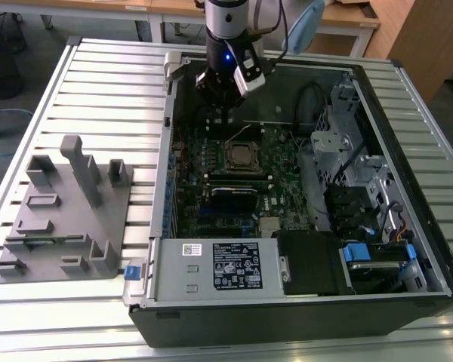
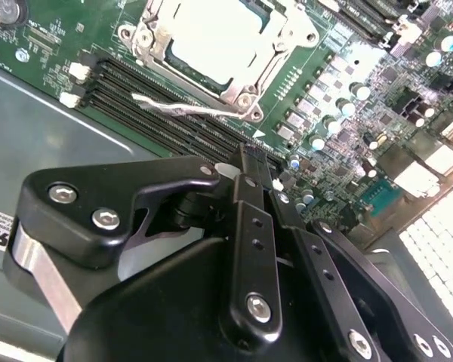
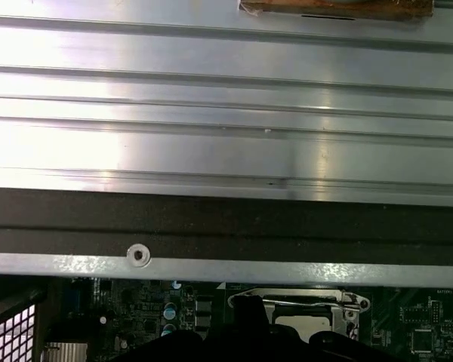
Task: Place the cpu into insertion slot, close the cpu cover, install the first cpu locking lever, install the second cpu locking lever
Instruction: 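Install the first cpu locking lever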
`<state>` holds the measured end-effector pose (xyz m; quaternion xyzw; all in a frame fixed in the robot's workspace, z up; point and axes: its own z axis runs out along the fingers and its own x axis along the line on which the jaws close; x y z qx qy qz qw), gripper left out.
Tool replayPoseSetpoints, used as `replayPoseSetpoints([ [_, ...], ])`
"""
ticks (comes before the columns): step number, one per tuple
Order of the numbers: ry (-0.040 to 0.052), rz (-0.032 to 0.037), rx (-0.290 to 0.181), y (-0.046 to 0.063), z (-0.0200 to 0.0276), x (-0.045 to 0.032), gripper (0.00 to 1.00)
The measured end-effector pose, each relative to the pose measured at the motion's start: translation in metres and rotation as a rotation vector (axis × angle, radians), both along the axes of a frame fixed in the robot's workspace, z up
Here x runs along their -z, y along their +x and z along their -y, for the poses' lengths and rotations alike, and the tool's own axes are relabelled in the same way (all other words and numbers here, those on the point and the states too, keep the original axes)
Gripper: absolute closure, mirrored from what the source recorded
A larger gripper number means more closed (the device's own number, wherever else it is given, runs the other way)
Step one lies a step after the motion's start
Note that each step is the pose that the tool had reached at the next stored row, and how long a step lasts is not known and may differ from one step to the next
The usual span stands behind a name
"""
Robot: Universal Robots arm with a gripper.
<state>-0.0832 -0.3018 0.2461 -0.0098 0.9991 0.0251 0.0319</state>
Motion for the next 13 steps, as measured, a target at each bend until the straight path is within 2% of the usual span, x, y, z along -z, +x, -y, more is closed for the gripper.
replayPoseSetpoints([
  [4, 0.0, -0.0003, 0.0, 0.001, -0.0001, 0.0002, 0.89],
  [13, -0.0001, -0.0028, 0.001, 0.019, 0.0001, 0.0034, 0.89],
])
